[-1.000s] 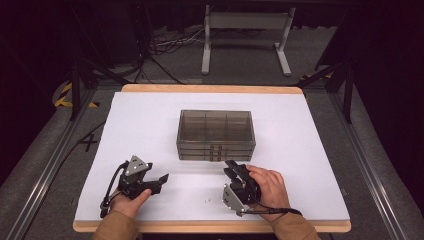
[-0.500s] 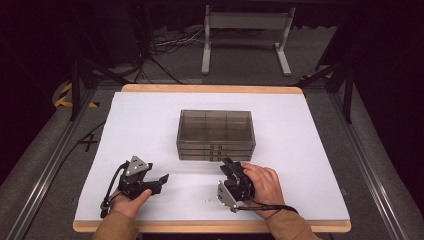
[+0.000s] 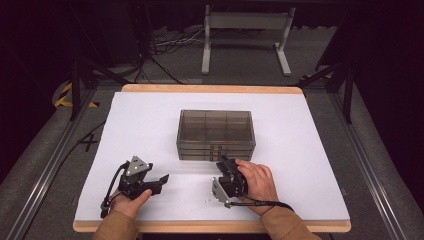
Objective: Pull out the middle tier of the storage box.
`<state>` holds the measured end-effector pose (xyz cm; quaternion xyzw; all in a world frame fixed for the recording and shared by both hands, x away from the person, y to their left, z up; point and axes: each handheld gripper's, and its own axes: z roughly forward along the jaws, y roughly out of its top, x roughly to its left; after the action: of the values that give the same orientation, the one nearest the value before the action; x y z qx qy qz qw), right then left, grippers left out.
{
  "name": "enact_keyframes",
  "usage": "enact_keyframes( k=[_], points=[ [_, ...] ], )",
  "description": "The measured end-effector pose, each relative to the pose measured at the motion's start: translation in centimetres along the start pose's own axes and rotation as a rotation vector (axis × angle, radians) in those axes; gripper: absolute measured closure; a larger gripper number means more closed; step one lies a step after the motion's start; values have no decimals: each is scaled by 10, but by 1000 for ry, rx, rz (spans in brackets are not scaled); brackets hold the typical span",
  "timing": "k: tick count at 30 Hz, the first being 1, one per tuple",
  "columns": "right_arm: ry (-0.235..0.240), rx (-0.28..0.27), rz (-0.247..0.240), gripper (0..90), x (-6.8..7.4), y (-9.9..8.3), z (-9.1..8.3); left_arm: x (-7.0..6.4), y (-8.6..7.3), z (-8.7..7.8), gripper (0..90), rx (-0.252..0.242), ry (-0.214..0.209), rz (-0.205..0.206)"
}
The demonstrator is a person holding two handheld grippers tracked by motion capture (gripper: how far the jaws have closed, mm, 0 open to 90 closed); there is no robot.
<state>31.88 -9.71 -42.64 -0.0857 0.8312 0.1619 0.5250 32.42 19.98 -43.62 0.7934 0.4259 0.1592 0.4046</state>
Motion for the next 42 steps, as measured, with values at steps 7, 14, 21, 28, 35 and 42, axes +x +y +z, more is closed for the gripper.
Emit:
enact_keyframes(
  k=[7,14,21,28,35,42],
  points=[
    [-9,23,-2,688,3,3,7,0,0,0,287,1,-4,-1],
    [-17,41,-5,699,4,4,13,-1,0,1,288,6,-4,1],
    [-25,58,1,710,4,3,19,-1,0,1,287,4,-5,1],
    [-40,73,-2,724,5,3,24,-1,0,1,287,3,-6,1],
    [-42,79,-3,742,7,4,28,-1,0,1,287,5,-7,0],
    [-59,85,-12,765,10,5,29,0,0,1,286,3,-8,0]
  ],
)
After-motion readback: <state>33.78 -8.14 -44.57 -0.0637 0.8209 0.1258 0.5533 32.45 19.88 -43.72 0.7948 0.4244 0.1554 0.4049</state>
